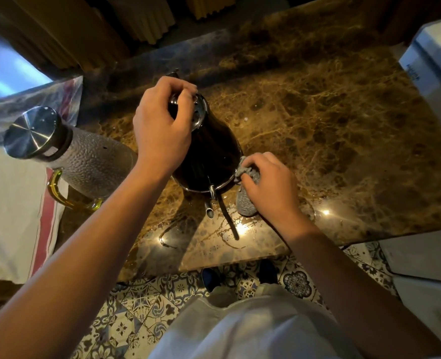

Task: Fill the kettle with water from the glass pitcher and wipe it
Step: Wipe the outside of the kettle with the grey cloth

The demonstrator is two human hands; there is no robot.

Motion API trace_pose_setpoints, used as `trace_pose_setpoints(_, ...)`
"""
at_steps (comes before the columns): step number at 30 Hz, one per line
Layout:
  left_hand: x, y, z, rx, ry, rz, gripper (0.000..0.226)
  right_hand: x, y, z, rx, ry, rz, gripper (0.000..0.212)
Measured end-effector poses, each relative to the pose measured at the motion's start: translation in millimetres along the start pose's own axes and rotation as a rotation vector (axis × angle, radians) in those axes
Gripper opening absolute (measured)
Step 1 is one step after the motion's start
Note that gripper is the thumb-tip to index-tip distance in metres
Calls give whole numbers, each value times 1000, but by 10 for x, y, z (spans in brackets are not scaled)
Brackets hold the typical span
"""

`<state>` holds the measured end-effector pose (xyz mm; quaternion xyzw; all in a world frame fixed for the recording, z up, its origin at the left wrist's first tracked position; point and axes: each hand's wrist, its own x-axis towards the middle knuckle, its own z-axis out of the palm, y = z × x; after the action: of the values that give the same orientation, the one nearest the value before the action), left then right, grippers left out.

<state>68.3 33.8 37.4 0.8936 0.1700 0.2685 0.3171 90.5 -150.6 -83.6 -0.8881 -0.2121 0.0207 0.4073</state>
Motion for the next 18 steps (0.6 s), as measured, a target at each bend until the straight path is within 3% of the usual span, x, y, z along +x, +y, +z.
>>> trace_pose_setpoints(4,8,2,-5,9,4,3,29,163,-127,-110,374,248,160,18)
trace_pose_setpoints(6,7,-1,-3,9,-1,3,29,202,-225,-99,416,304,99,18)
trace_pose_setpoints(10,3,-2,-3,17,8,17,29,86,-350,26,403,290,-118,13)
trace_pose_setpoints(18,11,-12,5,15,13,25,26,-336,-109,304,184,147,-233,3)
